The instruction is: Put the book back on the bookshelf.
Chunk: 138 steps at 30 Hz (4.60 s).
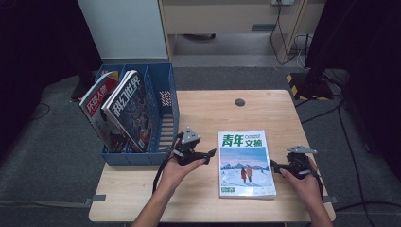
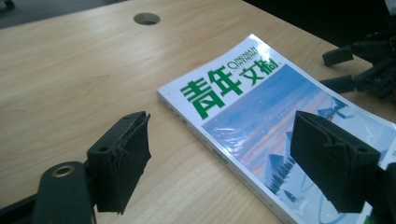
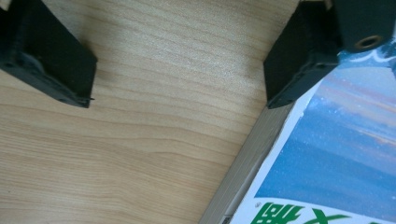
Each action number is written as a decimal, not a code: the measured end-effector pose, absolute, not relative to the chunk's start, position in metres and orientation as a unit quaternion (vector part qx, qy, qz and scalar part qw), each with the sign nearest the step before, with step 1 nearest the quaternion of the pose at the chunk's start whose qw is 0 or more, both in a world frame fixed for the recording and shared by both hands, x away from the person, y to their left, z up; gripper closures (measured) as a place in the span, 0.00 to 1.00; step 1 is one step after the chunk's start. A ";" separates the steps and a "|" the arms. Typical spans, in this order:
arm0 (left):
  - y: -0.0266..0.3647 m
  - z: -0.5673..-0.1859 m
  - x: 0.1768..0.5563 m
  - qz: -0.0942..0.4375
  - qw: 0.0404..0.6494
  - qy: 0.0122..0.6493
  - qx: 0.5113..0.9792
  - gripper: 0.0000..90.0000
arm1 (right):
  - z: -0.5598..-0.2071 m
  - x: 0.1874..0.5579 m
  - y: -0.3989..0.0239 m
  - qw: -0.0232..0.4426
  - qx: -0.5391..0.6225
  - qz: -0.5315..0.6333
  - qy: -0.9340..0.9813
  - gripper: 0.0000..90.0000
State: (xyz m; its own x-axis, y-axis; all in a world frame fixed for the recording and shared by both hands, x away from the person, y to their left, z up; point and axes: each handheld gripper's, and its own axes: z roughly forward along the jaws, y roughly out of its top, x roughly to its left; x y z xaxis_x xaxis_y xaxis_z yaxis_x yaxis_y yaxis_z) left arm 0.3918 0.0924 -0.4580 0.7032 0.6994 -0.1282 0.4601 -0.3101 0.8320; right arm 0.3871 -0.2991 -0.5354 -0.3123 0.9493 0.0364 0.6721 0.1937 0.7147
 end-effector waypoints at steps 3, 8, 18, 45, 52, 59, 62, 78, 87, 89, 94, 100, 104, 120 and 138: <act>0.085 -0.466 0.386 0.124 0.455 0.362 0.805 0.21 | -0.528 0.386 -0.301 0.221 0.544 0.340 0.735 0.20; 0.073 -0.482 0.382 0.121 0.441 0.357 0.814 0.22 | -0.517 0.383 -0.300 0.228 0.534 0.365 0.727 0.31; 0.052 -0.516 0.373 0.097 0.423 0.372 0.820 0.24 | -0.506 0.380 -0.273 0.198 0.487 0.403 0.749 0.29; 0.034 -0.531 0.357 0.060 0.418 0.396 0.815 0.28 | -0.531 0.402 -0.248 0.110 0.474 0.385 0.784 0.07; 0.033 -0.529 0.349 0.053 0.411 0.388 0.823 0.31 | -0.530 0.414 -0.246 0.111 0.461 0.381 0.794 0.07; 0.035 -0.535 0.351 0.057 0.438 0.392 0.807 0.29 | -0.529 0.419 -0.249 0.094 0.466 0.379 0.794 0.07; 0.034 -0.536 0.352 0.062 0.438 0.386 0.810 0.26 | -0.532 0.424 -0.253 0.091 0.474 0.382 0.788 0.03; 0.031 -0.536 0.355 0.064 0.435 0.387 0.810 0.22 | -0.528 0.423 -0.257 0.110 0.457 0.411 0.781 0.23; 0.031 -0.536 0.354 0.064 0.435 0.386 0.811 0.22 | -0.513 0.405 -0.260 0.115 0.418 0.428 0.793 0.31; 0.031 -0.536 0.354 0.064 0.436 0.386 0.811 0.22 | -0.517 0.404 -0.261 0.122 0.419 0.413 0.799 0.31; 0.031 -0.536 0.354 0.064 0.436 0.386 0.810 0.22 | -0.522 0.408 -0.263 0.117 0.421 0.392 0.809 0.27; 0.032 -0.536 0.354 0.061 0.437 0.384 0.811 0.22 | -0.527 0.416 -0.255 0.118 0.433 0.381 0.808 0.13; 0.032 -0.536 0.354 0.062 0.436 0.384 0.811 0.22 | -0.531 0.421 -0.251 0.087 0.458 0.386 0.796 0.08; 0.031 -0.536 0.354 0.062 0.436 0.386 0.810 0.21 | -0.502 0.401 -0.259 0.082 0.400 0.408 0.816 0.47; 0.031 -0.536 0.355 0.063 0.435 0.385 0.811 0.21 | -0.518 0.425 -0.237 0.055 0.401 0.403 0.821 0.41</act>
State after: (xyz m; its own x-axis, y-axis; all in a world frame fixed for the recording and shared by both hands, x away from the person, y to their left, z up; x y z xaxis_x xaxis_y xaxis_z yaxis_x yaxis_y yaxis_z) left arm 0.3546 0.0311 -0.5358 0.6957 0.6796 -0.2326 0.5695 -0.3244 0.7553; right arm 0.4249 -0.2366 -0.5177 -0.6723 0.7026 0.2332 0.6143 0.3538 0.7053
